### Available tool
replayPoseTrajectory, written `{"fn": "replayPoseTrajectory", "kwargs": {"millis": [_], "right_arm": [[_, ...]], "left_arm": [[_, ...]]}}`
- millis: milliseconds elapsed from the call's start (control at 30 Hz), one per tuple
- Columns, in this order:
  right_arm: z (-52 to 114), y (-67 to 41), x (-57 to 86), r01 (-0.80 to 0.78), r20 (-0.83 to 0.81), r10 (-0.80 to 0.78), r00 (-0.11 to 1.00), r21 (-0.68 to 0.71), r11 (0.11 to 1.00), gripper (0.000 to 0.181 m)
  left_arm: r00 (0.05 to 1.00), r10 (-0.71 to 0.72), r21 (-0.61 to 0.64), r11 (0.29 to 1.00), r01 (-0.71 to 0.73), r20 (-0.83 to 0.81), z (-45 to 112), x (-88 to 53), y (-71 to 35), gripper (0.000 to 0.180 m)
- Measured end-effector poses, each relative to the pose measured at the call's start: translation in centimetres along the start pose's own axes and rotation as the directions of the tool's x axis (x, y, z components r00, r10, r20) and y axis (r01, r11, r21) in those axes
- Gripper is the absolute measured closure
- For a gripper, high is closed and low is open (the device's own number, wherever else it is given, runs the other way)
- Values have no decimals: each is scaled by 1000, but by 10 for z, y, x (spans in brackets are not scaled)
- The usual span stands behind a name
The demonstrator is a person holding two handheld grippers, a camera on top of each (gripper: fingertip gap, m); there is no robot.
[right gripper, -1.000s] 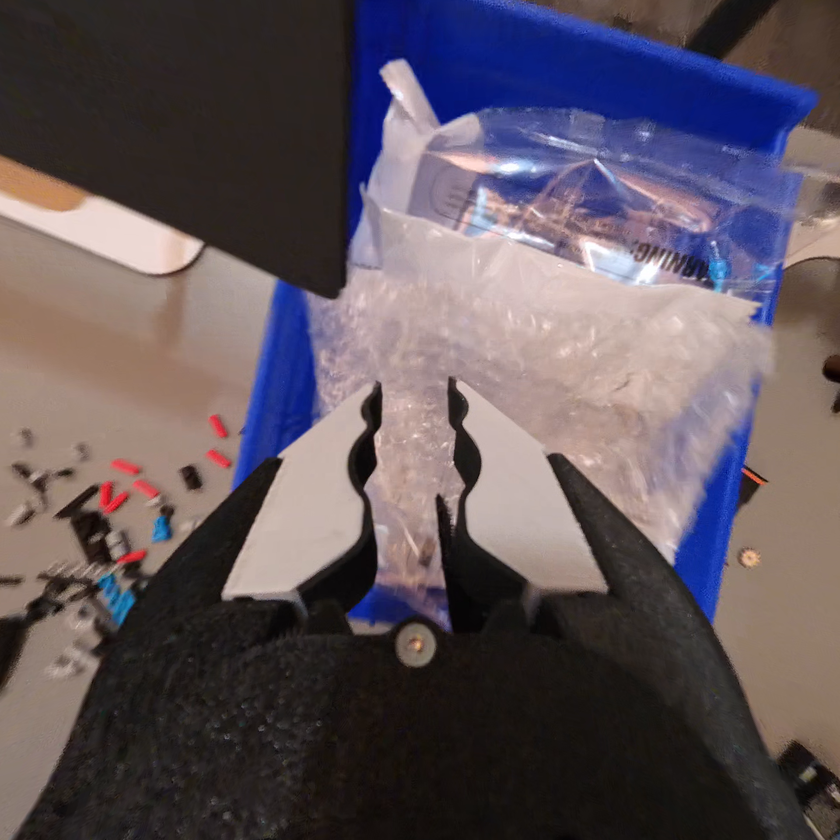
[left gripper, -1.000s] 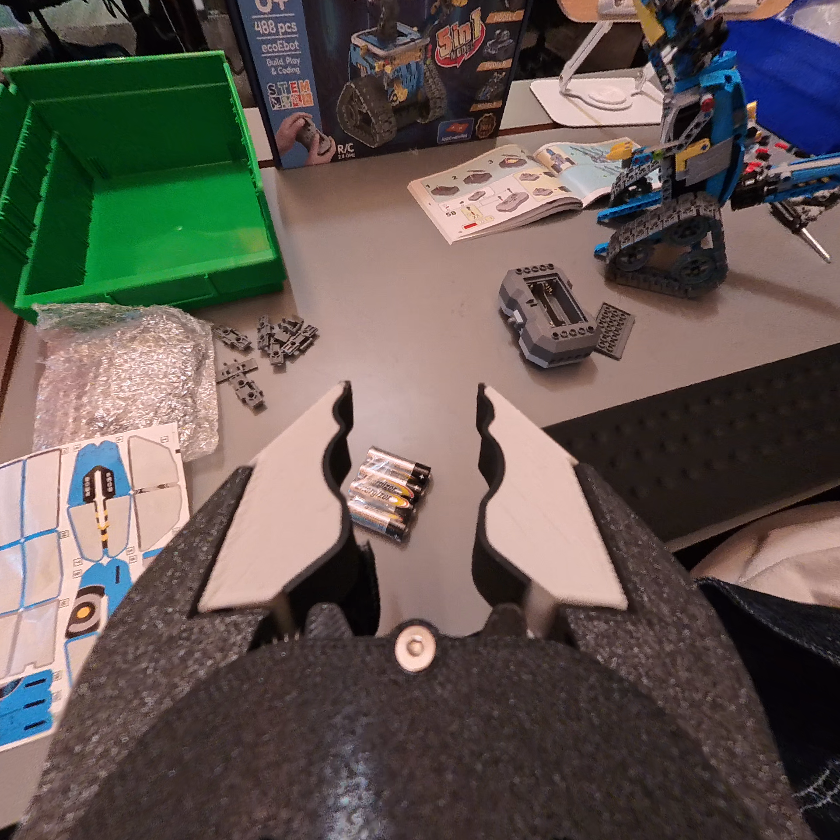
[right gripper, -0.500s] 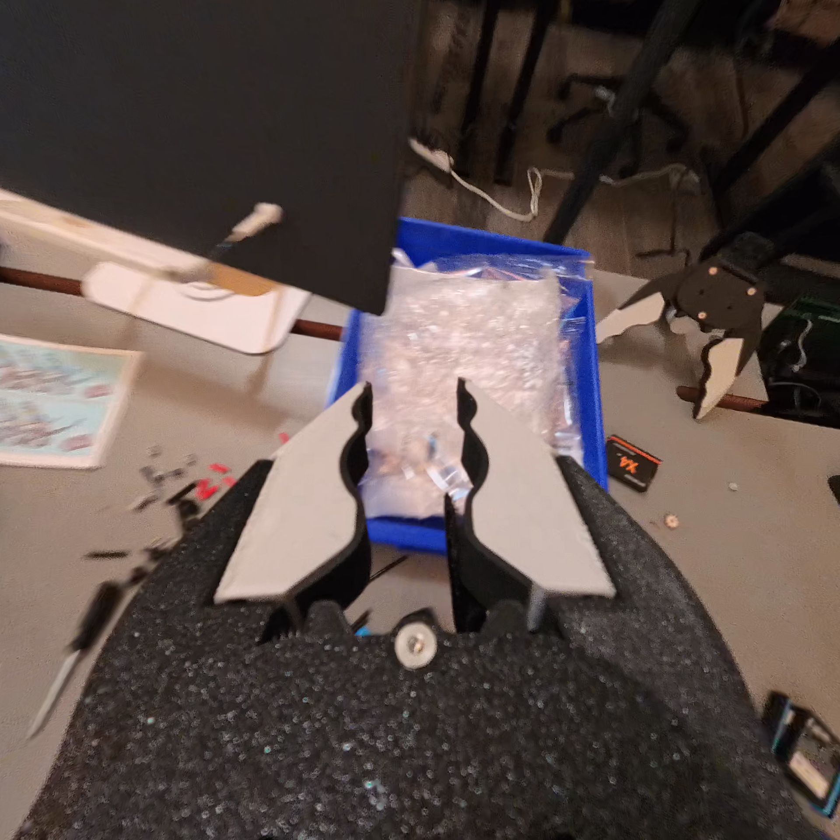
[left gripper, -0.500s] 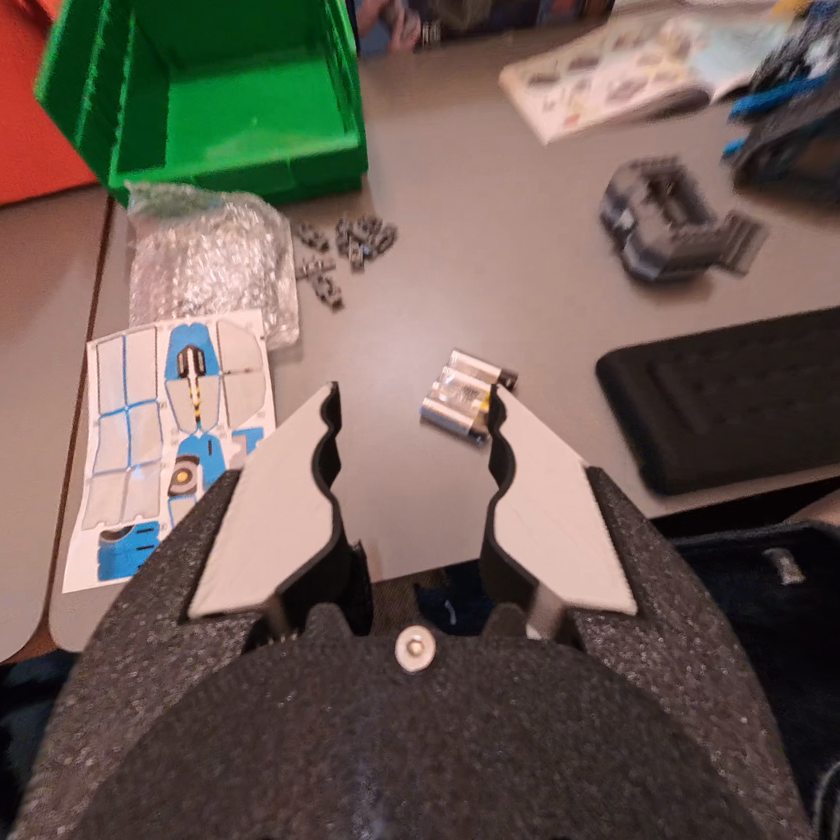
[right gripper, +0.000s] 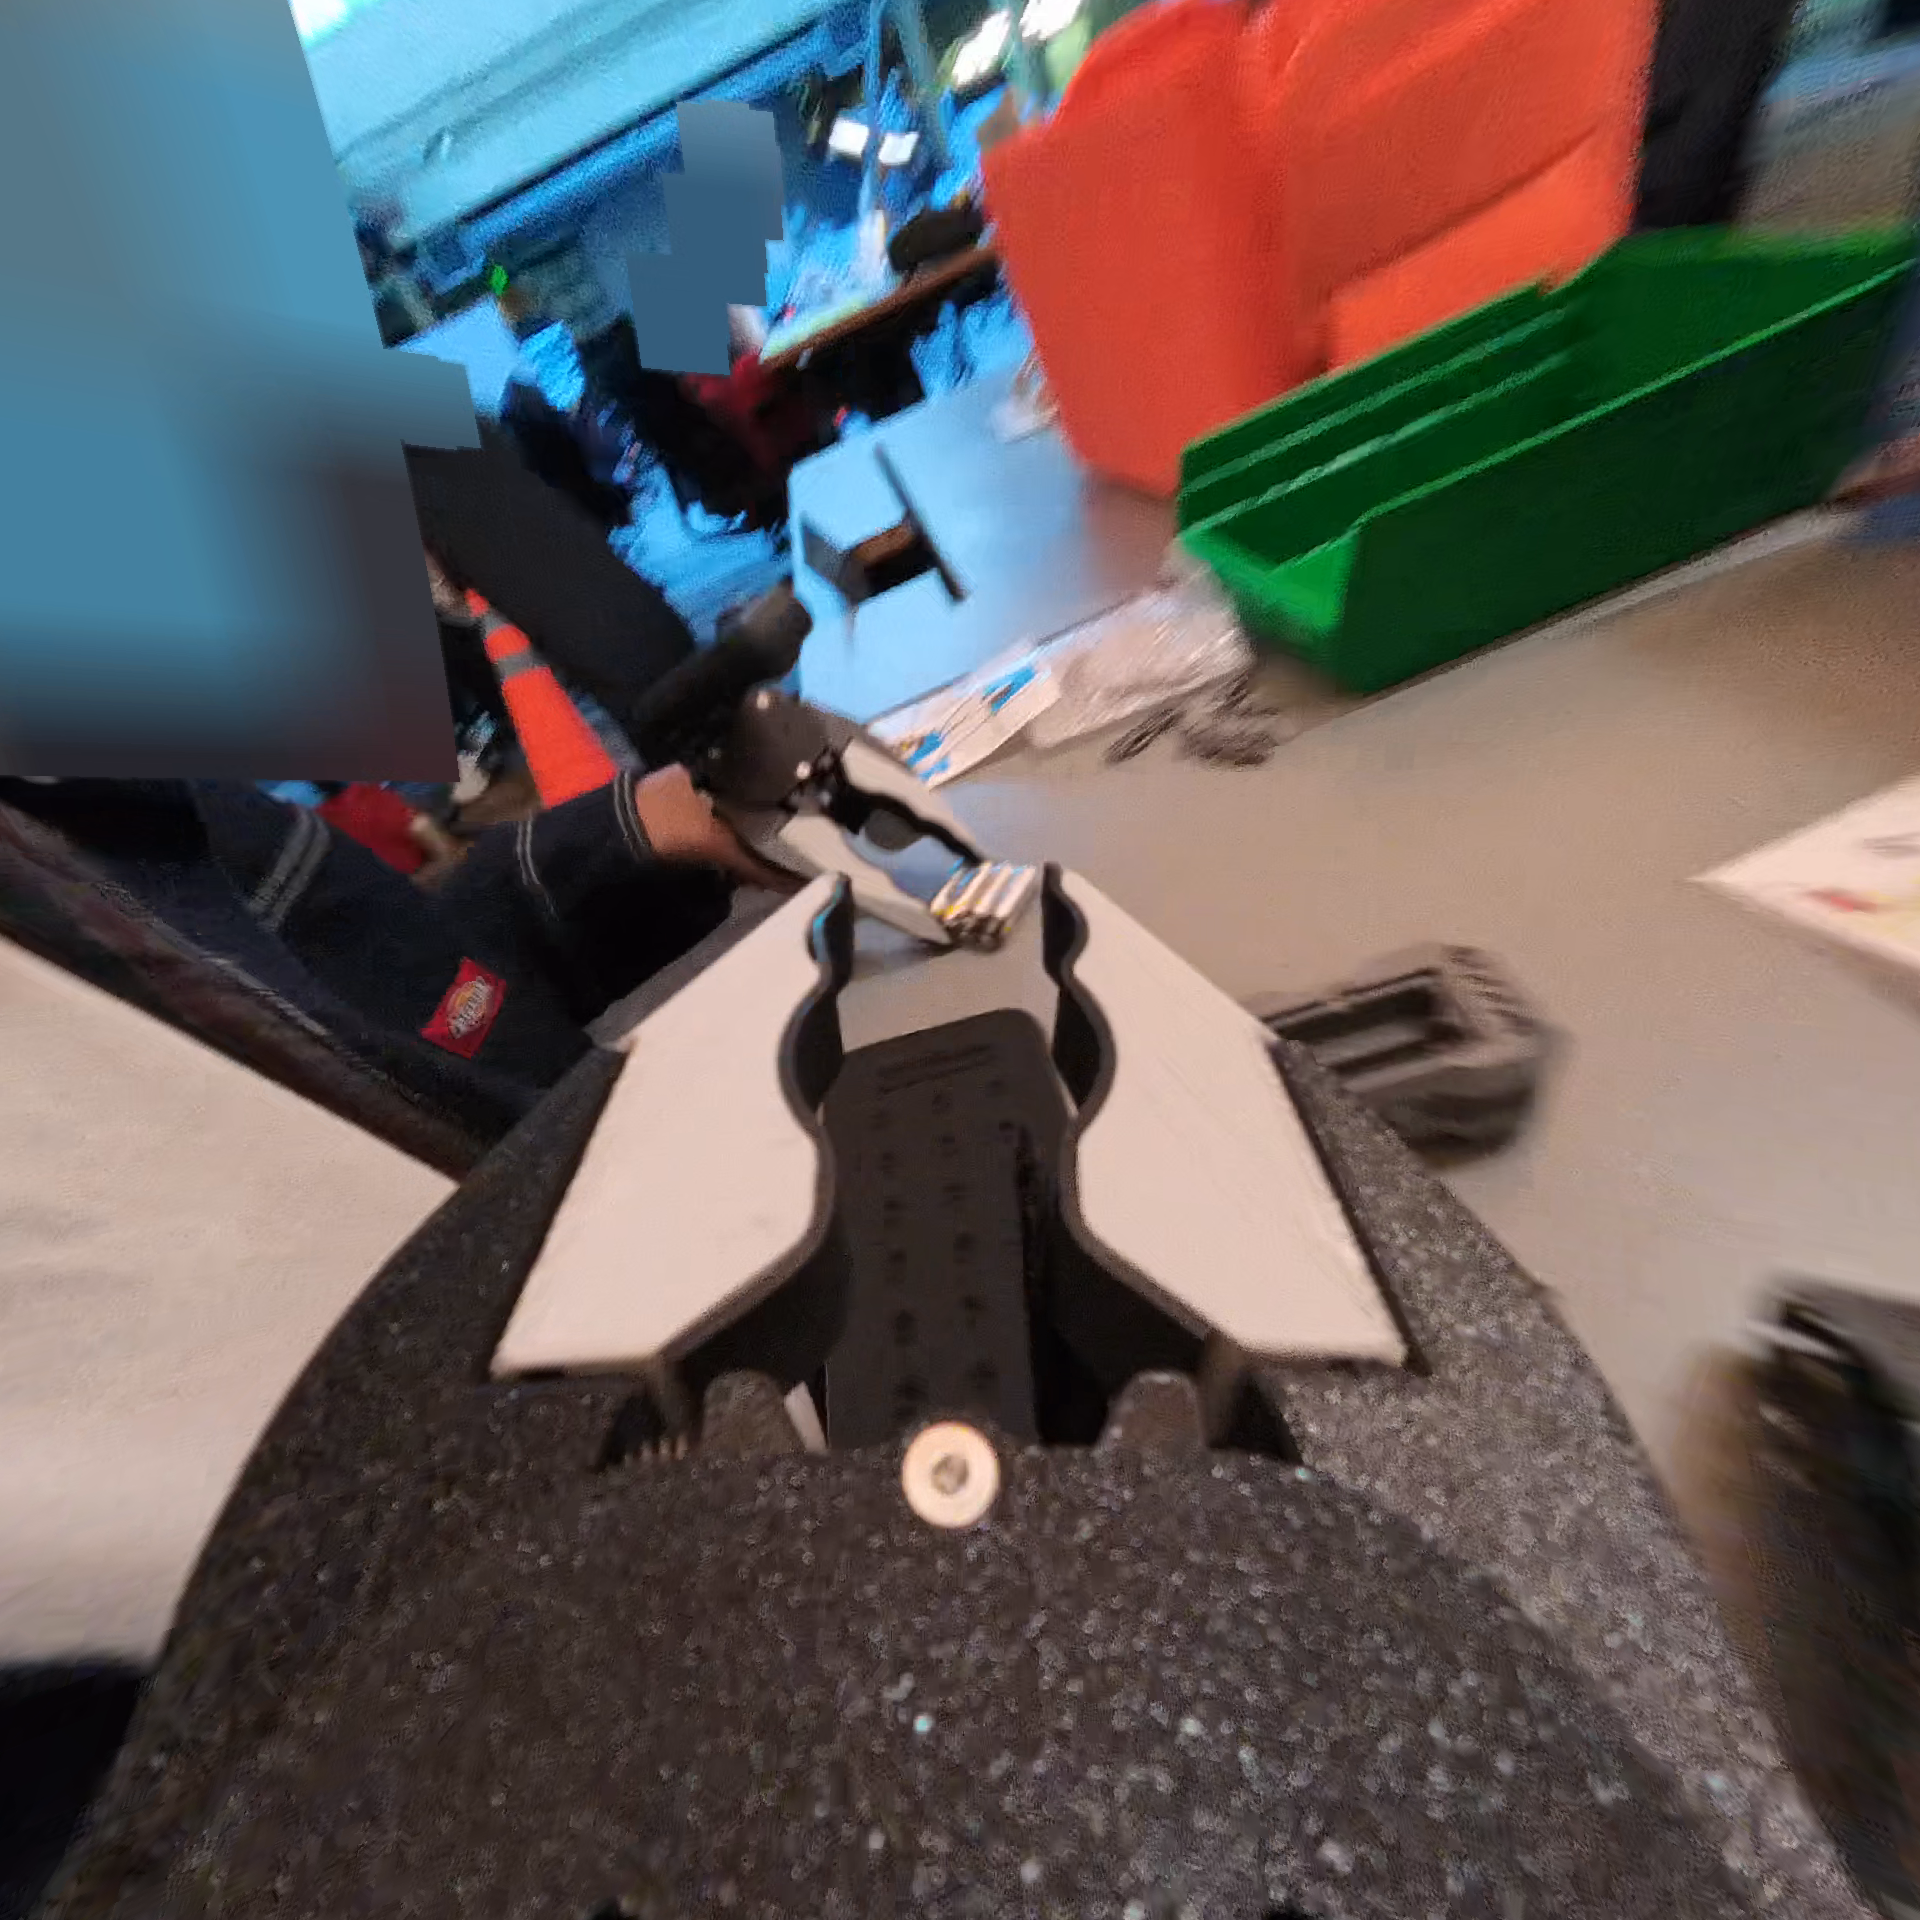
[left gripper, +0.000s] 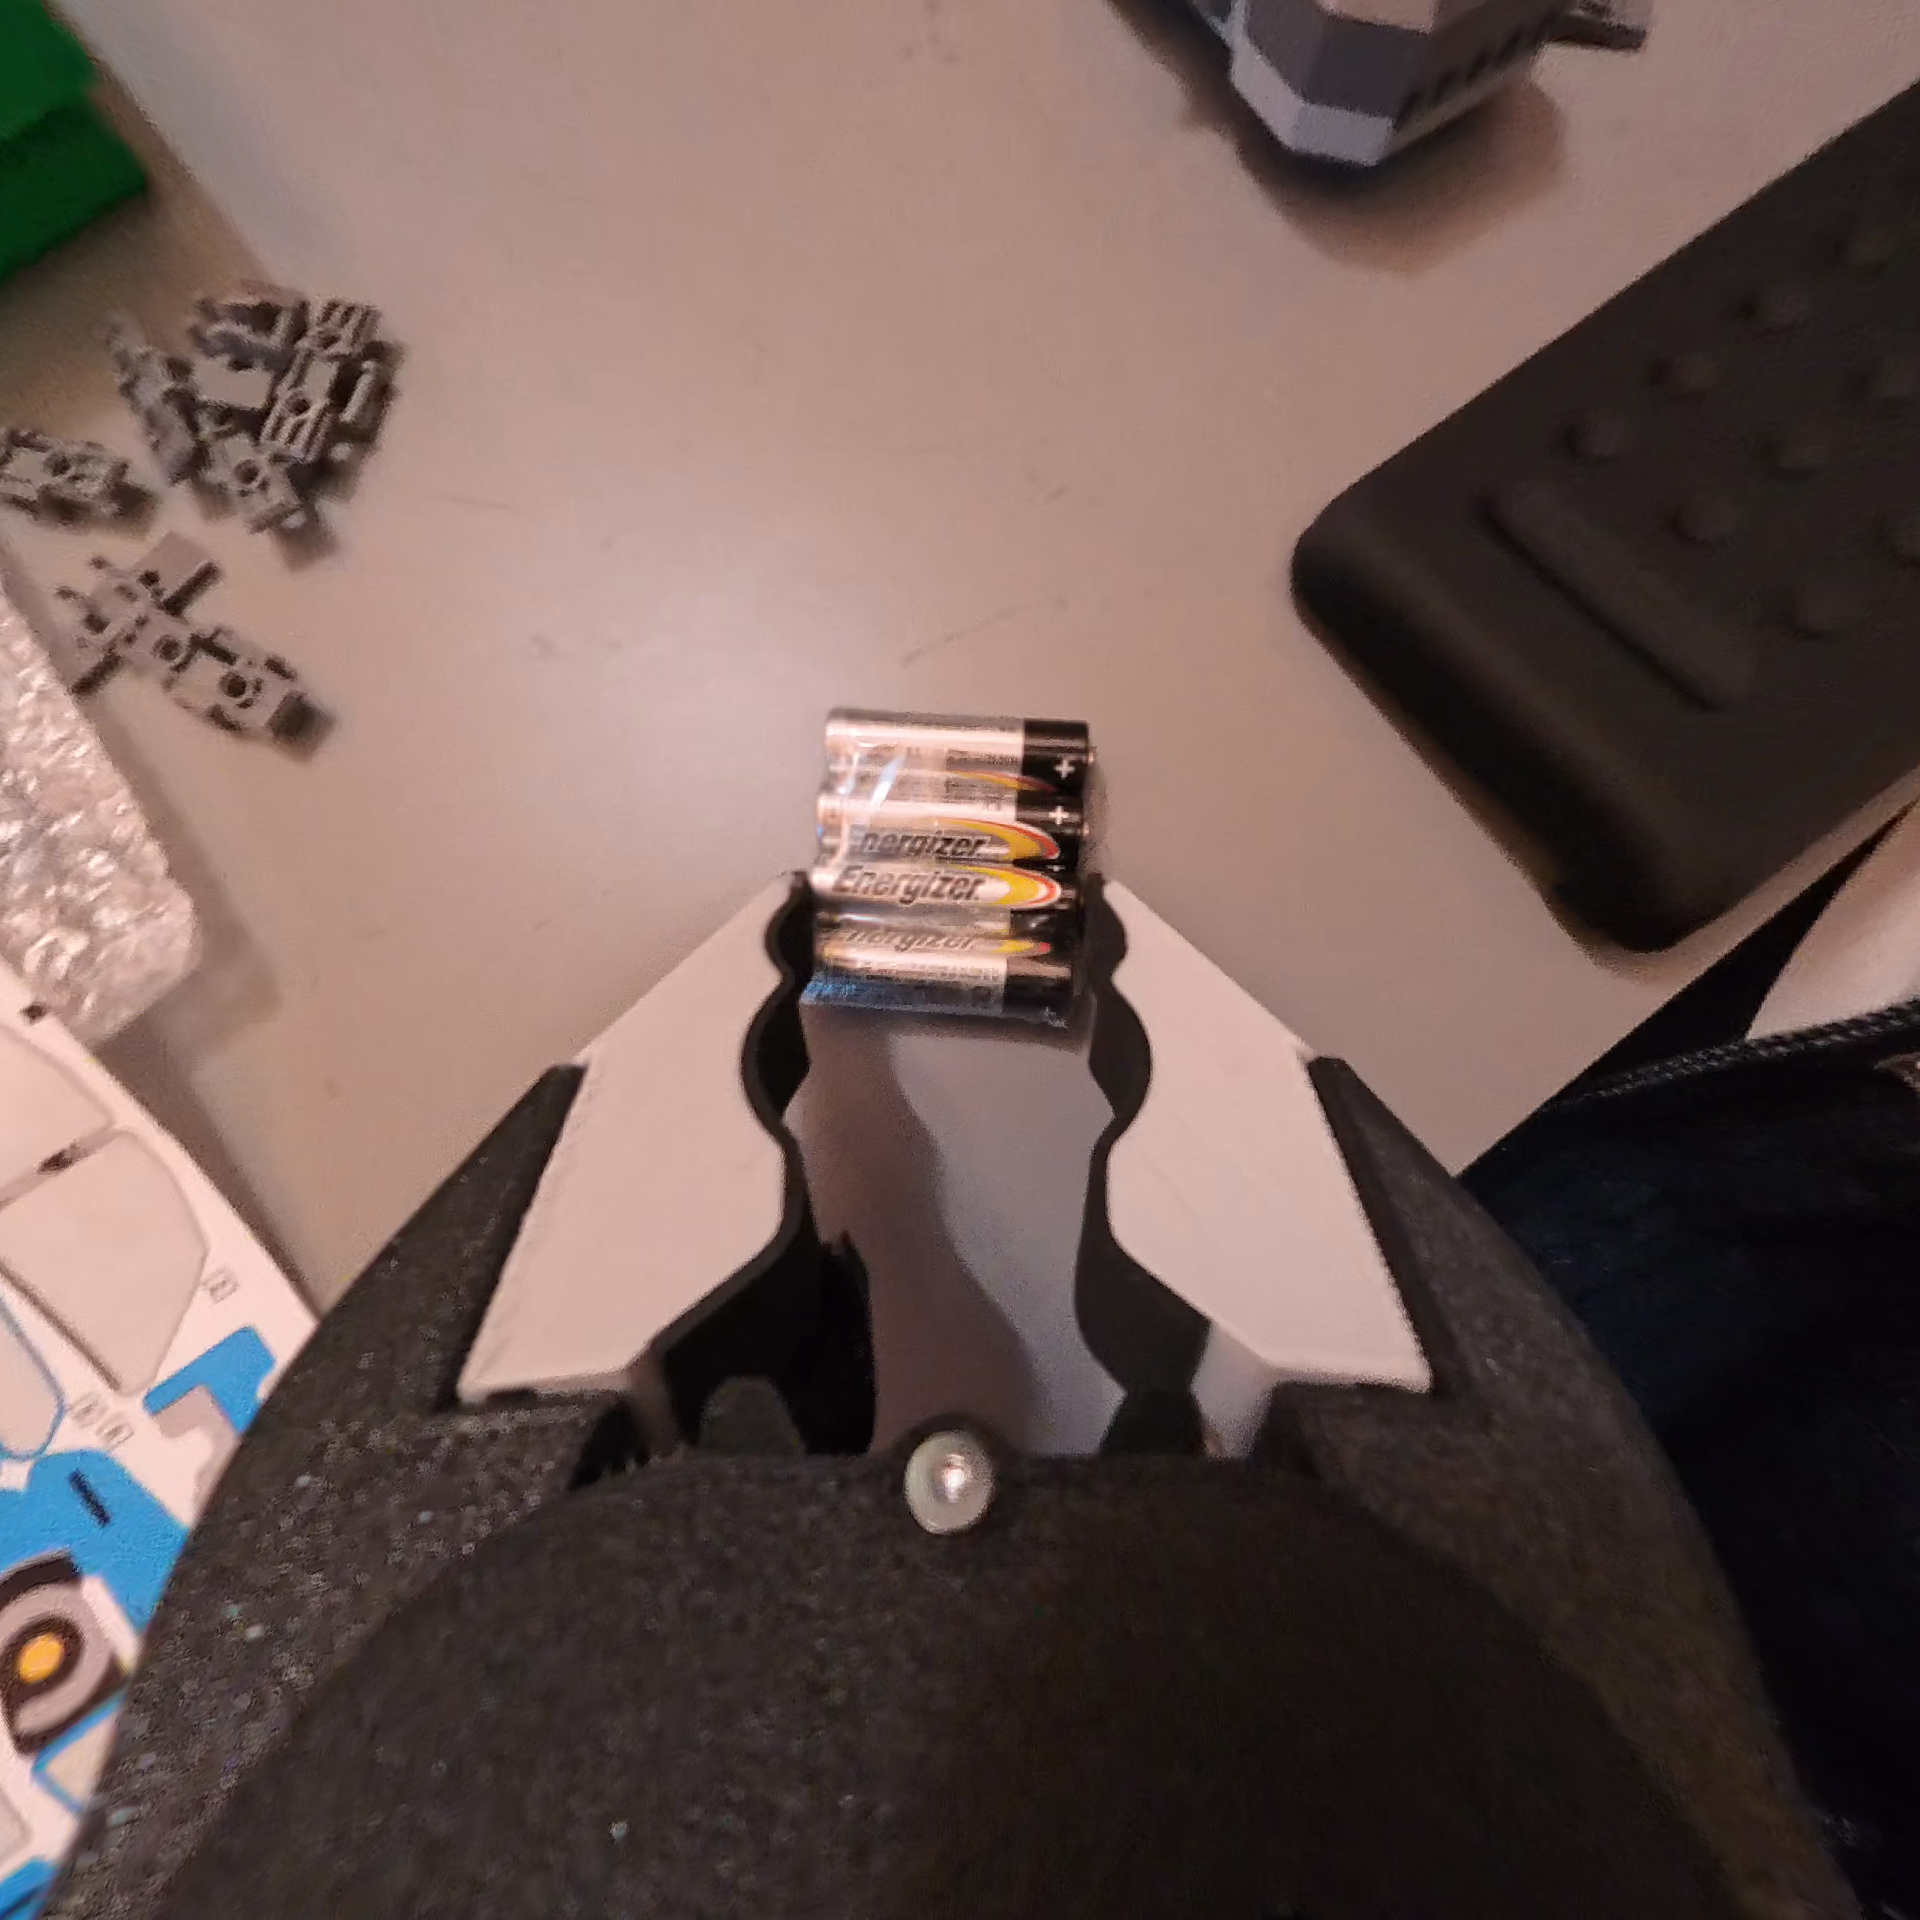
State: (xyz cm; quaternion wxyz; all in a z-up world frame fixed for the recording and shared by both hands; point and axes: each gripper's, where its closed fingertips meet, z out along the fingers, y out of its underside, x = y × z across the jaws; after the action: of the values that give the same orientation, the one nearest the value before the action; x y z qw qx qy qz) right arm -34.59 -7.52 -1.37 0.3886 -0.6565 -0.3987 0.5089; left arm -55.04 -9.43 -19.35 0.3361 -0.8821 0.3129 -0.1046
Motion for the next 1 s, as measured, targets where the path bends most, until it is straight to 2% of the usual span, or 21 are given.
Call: {"fn": "replayPoseTrajectory", "kwargs": {"millis": [67, 133, 200, 267, 333, 433, 467, 567, 633, 767, 833, 900, 1000], "right_arm": [[55, 28, -13, -12, 83, 19, 996, -86, 996, 146], [97, 52, -21, 9, 136, 15, 991, -172, 985, 144], [129, 77, -9, 60, 93, -35, 995, -281, 958, 141], [147, 87, 3, 79, 46, -68, 997, -324, 943, 141], [154, 89, 5, 60, 46, -47, 998, -332, 941, 141], [154, 91, 1, -31, 95, 67, 993, -335, 942, 137], [152, 87, -2, -88, 133, 137, 982, -317, 944, 139], [139, 69, -2, -216, 206, 267, 941, -241, 946, 166], [131, 66, -3, -269, 246, 325, 913, -235, 934, 169], [116, 63, -2, -280, 278, 335, 900, -218, 935, 171], [104, 51, -11, -353, 386, 402, 830, -194, 915, 181], [96, 45, -18, -408, 449, 455, 769, -202, 890, 181], [101, 66, -2, -255, 285, 311, 907, -216, 943, 181]], "left_arm": [[994, 107, -5, 994, -107, 29, 1, 6, -5, 129], [952, 274, -10, 961, -275, 132, -1, 6, -13, 130], [903, 381, -2, 922, -388, 199, -7, 13, -23, 130], [881, 408, 53, 901, -431, 238, -16, 22, -40, 130], [890, 387, 117, 899, -422, 240, -26, 31, -54, 130], [889, 377, 191, 882, -430, 260, -36, 42, -73, 130], [893, 374, 212, 879, -427, 248, -37, 46, -77, 130], [898, 365, 256, 869, -423, 244, -37, 51, -85, 130], [912, 350, 287, 870, -402, 216, -36, 56, -90, 130], [919, 347, 327, 860, -391, 186, -31, 65, -99, 130], [931, 332, 351, 863, -364, 149, -29, 68, -102, 130], [942, 315, 398, 854, -336, 118, -30, 72, -110, 130], [947, 308, 402, 859, -317, 89, -26, 75, -116, 130]]}}
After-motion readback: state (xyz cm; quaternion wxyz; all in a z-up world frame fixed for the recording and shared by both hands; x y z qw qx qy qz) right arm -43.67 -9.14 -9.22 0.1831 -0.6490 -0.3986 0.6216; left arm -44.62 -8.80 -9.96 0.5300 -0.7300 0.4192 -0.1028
